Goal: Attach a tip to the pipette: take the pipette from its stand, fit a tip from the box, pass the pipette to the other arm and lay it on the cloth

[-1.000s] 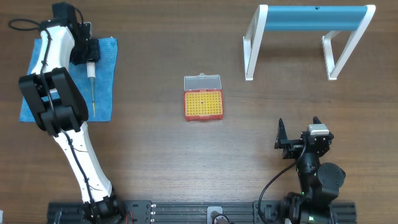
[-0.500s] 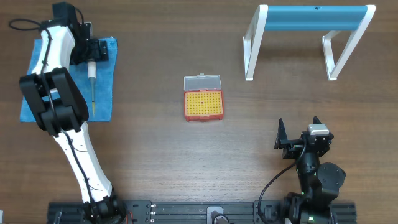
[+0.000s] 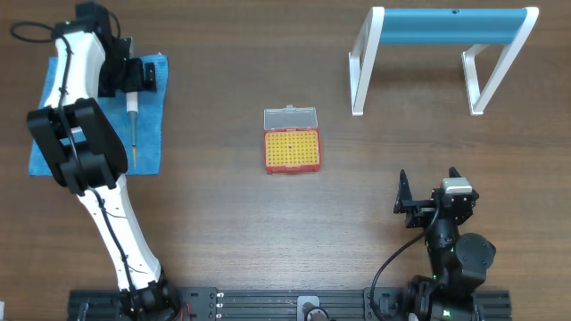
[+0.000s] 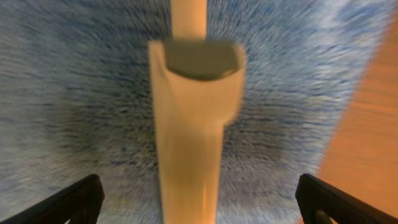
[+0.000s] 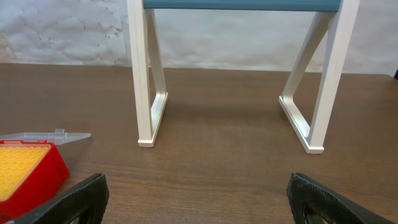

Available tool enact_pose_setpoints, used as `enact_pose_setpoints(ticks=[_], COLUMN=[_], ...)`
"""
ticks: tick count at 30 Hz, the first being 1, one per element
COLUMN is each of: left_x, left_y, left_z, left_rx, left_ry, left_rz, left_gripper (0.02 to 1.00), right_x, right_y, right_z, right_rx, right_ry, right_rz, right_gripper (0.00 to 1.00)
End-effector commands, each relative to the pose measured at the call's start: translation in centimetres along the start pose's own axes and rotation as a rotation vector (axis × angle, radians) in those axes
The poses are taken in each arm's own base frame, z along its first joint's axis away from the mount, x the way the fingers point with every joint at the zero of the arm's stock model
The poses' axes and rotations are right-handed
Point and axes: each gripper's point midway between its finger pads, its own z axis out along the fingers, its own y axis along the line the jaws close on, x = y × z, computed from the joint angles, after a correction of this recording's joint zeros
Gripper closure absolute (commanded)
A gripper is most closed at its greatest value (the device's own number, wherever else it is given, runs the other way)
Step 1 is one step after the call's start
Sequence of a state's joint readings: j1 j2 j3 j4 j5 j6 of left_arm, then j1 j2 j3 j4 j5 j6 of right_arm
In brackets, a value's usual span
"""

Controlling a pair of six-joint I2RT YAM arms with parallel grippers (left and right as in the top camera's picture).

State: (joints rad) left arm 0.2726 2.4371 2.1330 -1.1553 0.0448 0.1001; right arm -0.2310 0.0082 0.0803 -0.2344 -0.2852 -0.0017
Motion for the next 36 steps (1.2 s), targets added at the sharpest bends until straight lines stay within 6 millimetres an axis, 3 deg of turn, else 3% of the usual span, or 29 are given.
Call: enact_pose_setpoints(ticks=[1, 2, 3, 6, 9, 14, 18, 21, 24, 26, 33, 36], left_x=[-3.4, -3.6, -3.5, -2.4, 1.2, 7.0, 12.2, 15.9, 18.5, 20.0, 25.0, 26.2], left_y=[-0.9, -1.2, -1.9, -3.3, -5.5, -8.4, -10.2, -10.1, -9.8, -9.7, -10.3, -9.9], left_z=[-12.5, -15.0, -19.2, -25.5, -32.9, -41.2, -46.3, -49.5, -50.5, -50.1, -46.0, -44.0], left_rx=[-0.033, -0.035, -0.039, -0.042, -0.034, -0.009, 0.021, 0.028, 0.030, 0.035, 0.117, 0.146], left_ry=[-0.251, -0.298, -0.378, -0.495, -0.621, -0.787, -0.911, -1.025, -1.124, -1.188, -1.425, -1.464], left_rz=[0.024, 0.029, 0.042, 0.066, 0.106, 0.170, 0.222, 0.229, 0.228, 0.229, 0.269, 0.212], left_gripper=[0.020, 0.023, 0.020, 0.023, 0.020, 0.020, 0.023, 0.020, 0.020, 0.023, 0.020, 0.023], right_x=[0.1, 0.1, 0.1, 0.1, 0.1, 0.1, 0.1, 0.1, 0.1, 0.1, 0.1, 0.1], right_y=[-0.3, -0.3, -0.3, -0.3, -0.3, -0.3, -0.3, -0.3, -0.3, -0.3, -0.3, -0.3], right_z=[0.0, 0.0, 0.0, 0.0, 0.0, 0.0, 0.0, 0.0, 0.0, 0.0, 0.0, 0.0], right_rx=[0.016, 0.016, 0.016, 0.016, 0.016, 0.016, 0.016, 0.016, 0.016, 0.016, 0.016, 0.016], right_ry=[0.000, 0.000, 0.000, 0.000, 0.000, 0.000, 0.000, 0.000, 0.000, 0.000, 0.000, 0.000], right_rz=[0.012, 0.012, 0.012, 0.012, 0.012, 0.012, 0.012, 0.012, 0.012, 0.012, 0.012, 0.012], right_gripper=[0.069, 0.069, 0.069, 0.069, 0.069, 0.069, 0.069, 0.069, 0.069, 0.069, 0.069, 0.069])
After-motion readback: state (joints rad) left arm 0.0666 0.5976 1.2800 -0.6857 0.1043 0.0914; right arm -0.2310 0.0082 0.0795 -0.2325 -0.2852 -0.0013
